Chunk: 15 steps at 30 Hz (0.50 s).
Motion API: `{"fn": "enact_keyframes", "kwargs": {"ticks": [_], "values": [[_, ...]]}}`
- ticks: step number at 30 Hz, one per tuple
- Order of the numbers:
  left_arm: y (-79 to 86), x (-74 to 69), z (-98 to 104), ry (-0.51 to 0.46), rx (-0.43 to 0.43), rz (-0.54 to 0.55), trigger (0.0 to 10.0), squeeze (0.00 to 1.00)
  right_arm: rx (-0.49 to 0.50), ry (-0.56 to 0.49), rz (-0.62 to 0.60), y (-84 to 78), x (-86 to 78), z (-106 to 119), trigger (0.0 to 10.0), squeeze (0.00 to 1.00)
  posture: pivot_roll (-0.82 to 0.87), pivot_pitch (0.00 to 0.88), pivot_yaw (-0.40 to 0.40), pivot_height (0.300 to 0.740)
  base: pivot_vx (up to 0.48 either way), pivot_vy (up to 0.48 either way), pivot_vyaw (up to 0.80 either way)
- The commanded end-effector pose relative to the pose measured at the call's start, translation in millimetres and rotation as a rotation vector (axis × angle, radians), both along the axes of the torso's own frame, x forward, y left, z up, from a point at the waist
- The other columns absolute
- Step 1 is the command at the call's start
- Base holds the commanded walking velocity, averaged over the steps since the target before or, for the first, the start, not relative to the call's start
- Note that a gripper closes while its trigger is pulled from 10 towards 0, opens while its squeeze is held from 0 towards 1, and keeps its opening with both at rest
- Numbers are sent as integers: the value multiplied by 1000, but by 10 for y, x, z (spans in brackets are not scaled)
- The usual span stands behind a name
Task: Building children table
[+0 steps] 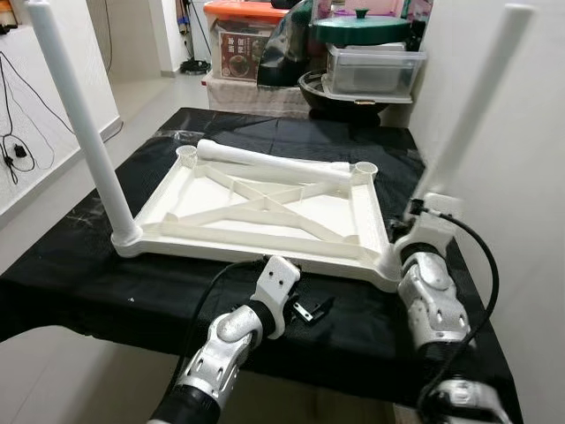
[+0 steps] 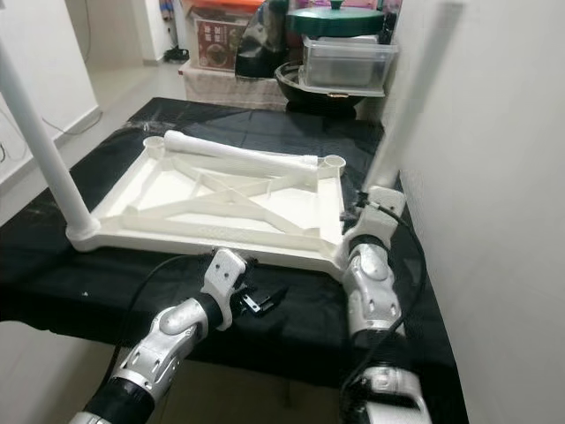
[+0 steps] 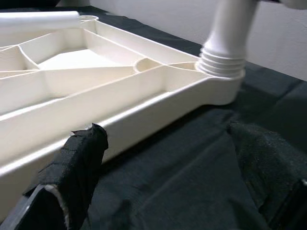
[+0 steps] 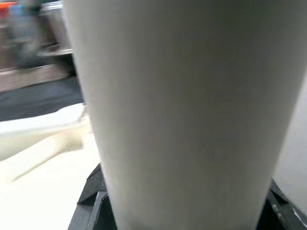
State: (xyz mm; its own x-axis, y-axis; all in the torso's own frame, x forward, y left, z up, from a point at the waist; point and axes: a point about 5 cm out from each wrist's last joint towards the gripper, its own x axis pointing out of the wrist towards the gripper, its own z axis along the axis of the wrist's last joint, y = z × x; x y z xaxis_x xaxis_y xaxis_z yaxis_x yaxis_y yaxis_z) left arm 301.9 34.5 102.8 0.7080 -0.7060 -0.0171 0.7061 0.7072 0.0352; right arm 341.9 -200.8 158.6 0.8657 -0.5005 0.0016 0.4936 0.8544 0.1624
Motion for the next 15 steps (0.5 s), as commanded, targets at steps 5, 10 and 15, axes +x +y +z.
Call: {"fn": "enact_keyframes", "kwargs": {"ticks": [5,10,15], "values": [[1,-1,-41,16,10,-2,10000,0,82,87,-84,60,-20,-229,10000,0,70,0,-58,740,0,0,0],[6,3,-33,14,10,-1,10000,0,16,2,90,188,38,-183,10000,1000,87,0,-61,740,0,0,0],[-1,-3,-31,13,9,0,10000,0,27,-42,268,166,21,-205,10000,0,100,0,-65,740,0,0,0]]}}
